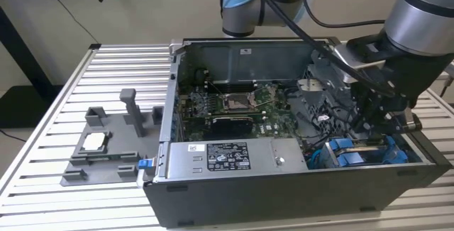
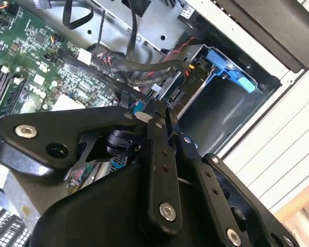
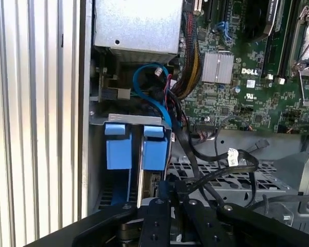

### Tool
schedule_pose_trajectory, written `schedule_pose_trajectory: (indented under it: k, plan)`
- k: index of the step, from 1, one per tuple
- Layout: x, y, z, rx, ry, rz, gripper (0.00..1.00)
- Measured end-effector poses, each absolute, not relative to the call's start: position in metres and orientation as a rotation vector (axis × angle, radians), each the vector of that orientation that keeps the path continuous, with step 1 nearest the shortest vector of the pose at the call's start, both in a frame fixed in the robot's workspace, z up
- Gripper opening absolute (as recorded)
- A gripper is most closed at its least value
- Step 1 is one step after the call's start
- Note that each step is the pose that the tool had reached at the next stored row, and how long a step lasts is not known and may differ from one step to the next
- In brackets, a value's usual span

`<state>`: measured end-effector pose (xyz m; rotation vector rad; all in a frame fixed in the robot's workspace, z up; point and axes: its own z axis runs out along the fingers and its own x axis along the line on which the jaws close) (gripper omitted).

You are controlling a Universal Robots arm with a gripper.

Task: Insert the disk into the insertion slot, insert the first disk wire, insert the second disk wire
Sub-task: 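Insert the second disk wire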

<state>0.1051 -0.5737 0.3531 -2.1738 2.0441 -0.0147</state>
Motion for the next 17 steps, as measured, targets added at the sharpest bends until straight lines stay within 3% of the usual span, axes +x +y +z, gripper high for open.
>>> schedule_pose_trajectory:
  k: [17]
  plan:
    - [0.121, -0.575, 0.344, -2.160, 2.104, 0.010, 0.16]
